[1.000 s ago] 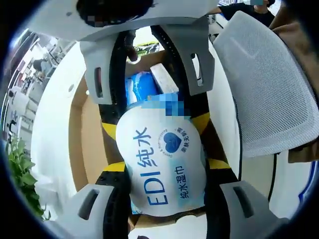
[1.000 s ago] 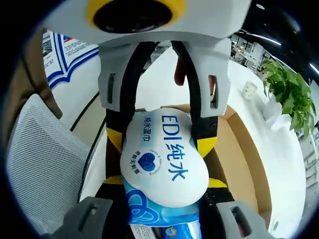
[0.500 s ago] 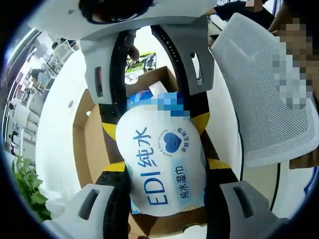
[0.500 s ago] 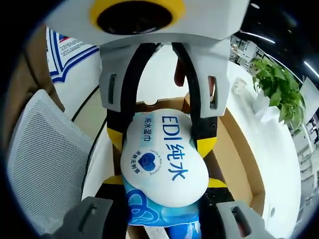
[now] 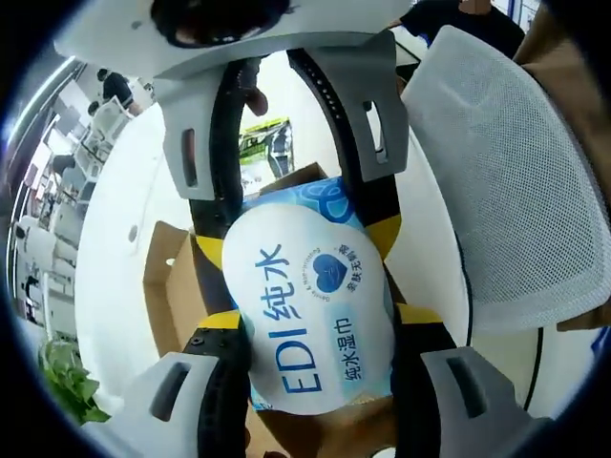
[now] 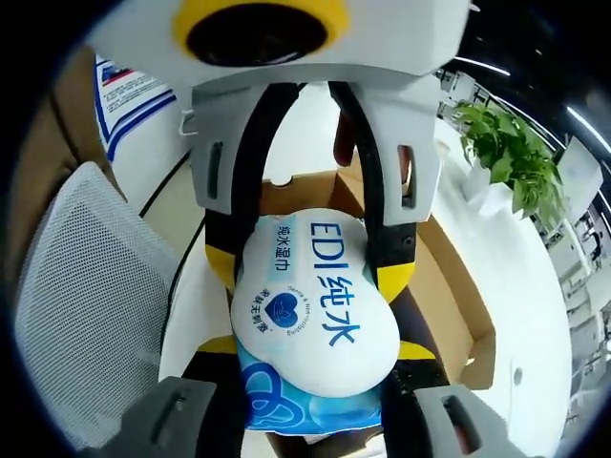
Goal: Operate the shoe box by opening the lid, removing the specified soft item, and placing it in the target area until the item is outside and the box remains undamaged.
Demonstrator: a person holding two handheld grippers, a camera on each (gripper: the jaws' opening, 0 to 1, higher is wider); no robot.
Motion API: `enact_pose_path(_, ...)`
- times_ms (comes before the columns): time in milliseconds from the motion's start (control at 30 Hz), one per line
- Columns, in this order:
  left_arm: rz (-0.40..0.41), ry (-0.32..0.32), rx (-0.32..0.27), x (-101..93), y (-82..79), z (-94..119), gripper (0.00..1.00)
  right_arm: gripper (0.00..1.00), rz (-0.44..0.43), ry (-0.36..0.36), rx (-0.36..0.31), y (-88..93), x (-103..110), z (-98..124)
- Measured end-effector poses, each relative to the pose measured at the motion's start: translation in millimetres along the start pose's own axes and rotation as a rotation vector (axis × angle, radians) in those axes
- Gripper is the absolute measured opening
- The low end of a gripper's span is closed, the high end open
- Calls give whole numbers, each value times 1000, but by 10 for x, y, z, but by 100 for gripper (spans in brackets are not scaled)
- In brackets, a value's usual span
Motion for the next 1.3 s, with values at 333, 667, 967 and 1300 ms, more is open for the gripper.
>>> enact_pose_path(333,-25,-6,-13,70,-214,-3,58,53,-4,21,15,107,-61,187)
enact_pose_path(667,-57,9,-23,90,-399,-57,58,53,-30,38,17,256,-62,323)
enact_pose_path(967,-90,19,-29,115,-637,-149,58,53,-56,56,23,457,-60,492)
enact_pose_path(1300,-130,35,-35,129,-943,-262,58,52,-88,74,25,690,-47,685)
Point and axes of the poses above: the point that each gripper's makers call its tool centre point, and the gripper's own axes: z roughly backward along the fingers, x roughly to its left, y roughly out of its underside, the point moved 2 cm from there along z, roughly backward along the fingers, and after that the axes turned 10 degrees about z, right-handed, at the moved point
